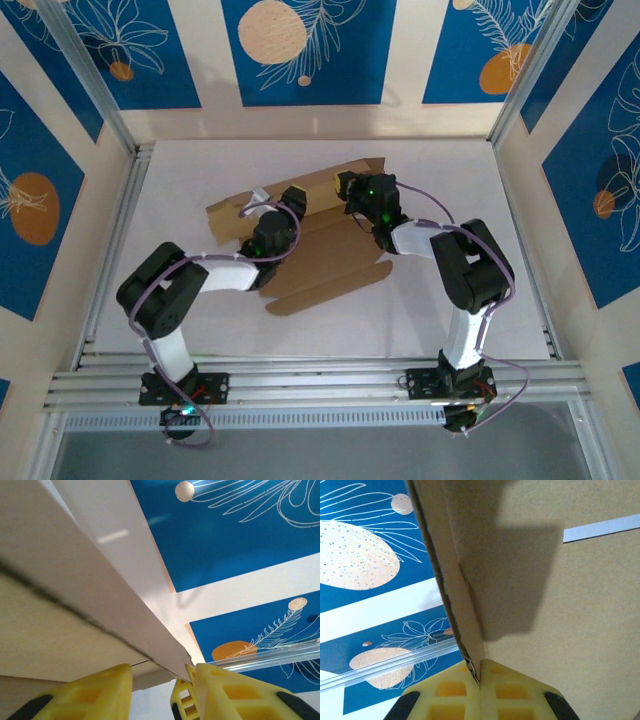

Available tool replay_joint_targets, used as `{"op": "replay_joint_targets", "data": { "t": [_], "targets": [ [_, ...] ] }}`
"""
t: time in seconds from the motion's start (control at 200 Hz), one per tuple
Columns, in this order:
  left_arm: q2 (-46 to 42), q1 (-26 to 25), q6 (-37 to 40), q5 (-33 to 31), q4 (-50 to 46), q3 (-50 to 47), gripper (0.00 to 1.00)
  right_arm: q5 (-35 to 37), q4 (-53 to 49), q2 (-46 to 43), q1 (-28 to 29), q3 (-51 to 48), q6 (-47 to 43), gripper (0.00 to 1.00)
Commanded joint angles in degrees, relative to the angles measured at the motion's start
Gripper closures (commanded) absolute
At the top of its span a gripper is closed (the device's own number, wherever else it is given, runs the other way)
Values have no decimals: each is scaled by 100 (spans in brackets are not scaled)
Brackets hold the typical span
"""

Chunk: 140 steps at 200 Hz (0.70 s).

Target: Fold the paper box

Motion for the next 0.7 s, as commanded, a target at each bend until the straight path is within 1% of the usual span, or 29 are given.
{"op": "replay_joint_targets", "data": {
  "t": [0.0,0.165,0.24,0.295,0.33,0.35,0.45,0.59,0.695],
  "targets": [
    [139,124,-88,-206,747,-123,69,-174,96,156,-61,-140,129,100],
    [309,322,-204,-25,1097,-190,83,-170,-89,58,-35,-206,76,100],
    [340,340,-165,33,1152,-190,87,-269,-154,42,-39,-167,40,96],
    [358,357,-179,22,1207,-218,89,-314,-254,16,-22,-139,3,90],
    [383,370,-202,24,1255,-237,90,-361,-303,5,-19,-120,-37,79],
    [395,379,-226,45,1288,-246,91,-394,-319,-3,-13,-114,-60,74],
    [459,463,-273,157,1395,-251,95,-465,-427,-89,-6,-156,-155,57],
    [420,614,-317,367,1325,-247,98,-591,-537,-248,-57,-294,-262,49],
    [263,788,-445,707,951,-239,100,-1243,-1076,-476,-231,-223,-624,41]
  ]
}}
